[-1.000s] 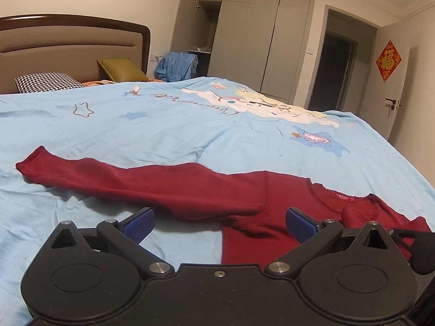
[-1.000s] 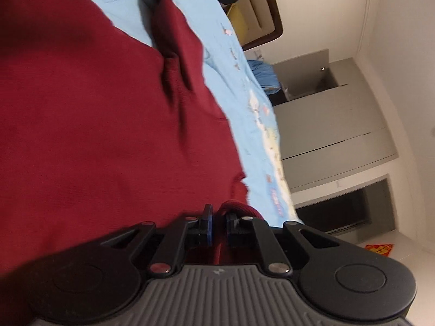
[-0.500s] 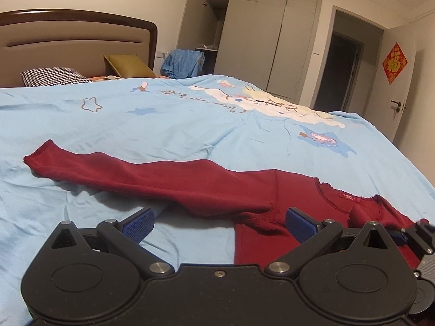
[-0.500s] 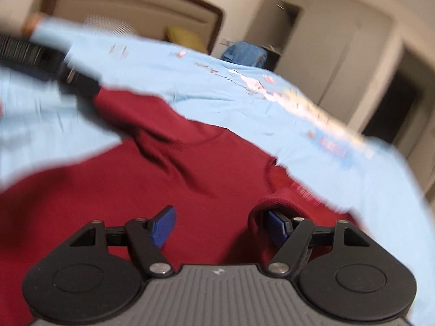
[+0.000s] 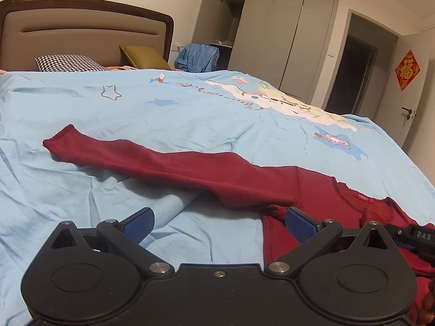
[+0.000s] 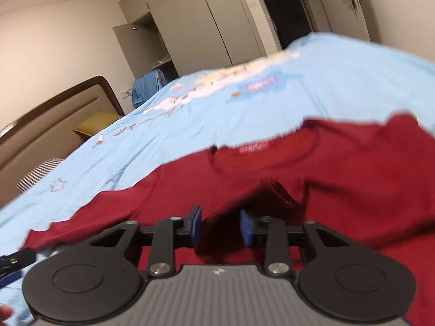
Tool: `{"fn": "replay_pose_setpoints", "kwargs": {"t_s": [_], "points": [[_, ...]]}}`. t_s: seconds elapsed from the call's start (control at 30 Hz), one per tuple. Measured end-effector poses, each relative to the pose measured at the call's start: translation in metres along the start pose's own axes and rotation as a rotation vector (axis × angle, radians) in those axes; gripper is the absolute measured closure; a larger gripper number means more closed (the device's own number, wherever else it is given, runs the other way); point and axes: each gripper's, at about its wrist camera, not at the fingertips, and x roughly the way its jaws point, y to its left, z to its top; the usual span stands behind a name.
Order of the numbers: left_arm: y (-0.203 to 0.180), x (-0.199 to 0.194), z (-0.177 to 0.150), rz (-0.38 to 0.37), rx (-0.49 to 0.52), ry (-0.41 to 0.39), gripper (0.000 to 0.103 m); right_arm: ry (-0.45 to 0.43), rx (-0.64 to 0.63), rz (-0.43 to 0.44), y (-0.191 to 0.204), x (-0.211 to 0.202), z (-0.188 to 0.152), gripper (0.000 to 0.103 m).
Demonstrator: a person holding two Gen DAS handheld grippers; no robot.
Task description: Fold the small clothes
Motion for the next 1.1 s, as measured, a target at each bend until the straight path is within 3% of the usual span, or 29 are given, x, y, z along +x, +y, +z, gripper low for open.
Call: {"fn": "replay_pose_setpoints", "kwargs": {"t_s": [0.03,0.13,0.2,0.27,0.33,0.37,0.43,0.47,0.53,0.63,0.7,0.83,1.0,1.07,1.1], "points": [[0.000,0.000,0.000,0.001,-0.003,0.001,0.001,-0.016,-0.048,-0.015,0.007,0.005,-0.005,0.083],[0.000,-0.002,0.001,0.003,0.001,0.003,0.001,-0.056,-0.242,-0.001,0.041,0.015,-0.007,0.092],[-0.002,-0.003,0.001,0.008,0.011,0.002,0.001,-0.036,-0.357,0.064,0.065,0.023,-0.013,0.092],[-0.004,-0.003,0.003,0.012,0.019,0.002,0.001,0.037,-0.440,0.160,0.083,0.032,-0.021,0.092],[-0.006,-0.003,0.003,0.015,0.026,-0.001,0.001,0.058,-0.503,0.192,0.089,0.031,-0.031,0.090],[-0.007,-0.002,0.002,0.016,0.030,-0.003,0.001,0.055,-0.518,0.198,0.087,0.027,-0.034,0.086],[-0.012,0.002,0.000,0.017,0.039,-0.002,0.001,0.050,-0.502,0.200,0.072,0.014,-0.036,0.053],[-0.015,0.005,-0.001,0.012,0.046,0.001,0.001,0.035,-0.483,0.187,0.060,0.004,-0.034,0.046],[-0.028,0.014,-0.004,-0.009,0.073,0.011,0.001,0.002,-0.458,0.124,0.033,-0.009,-0.024,0.039],[-0.055,0.030,-0.008,-0.058,0.132,-0.005,0.001,-0.069,-0.423,-0.043,-0.015,-0.028,-0.007,0.025],[-0.076,0.043,-0.010,-0.097,0.169,-0.019,0.001,-0.105,-0.364,-0.162,-0.049,-0.036,0.007,0.022],[-0.111,0.071,-0.017,-0.142,0.232,-0.032,0.001,-0.121,-0.233,-0.346,-0.107,-0.033,0.031,0.022],[-0.127,0.096,-0.025,-0.136,0.264,0.012,0.001,-0.086,-0.099,-0.341,-0.151,-0.004,0.044,0.027],[-0.128,0.101,-0.026,-0.129,0.269,0.020,0.001,-0.059,-0.084,-0.308,-0.159,0.009,0.046,0.040],[-0.128,0.103,-0.027,-0.124,0.270,0.023,0.001,-0.045,-0.077,-0.306,-0.163,0.016,0.045,0.065]]}}
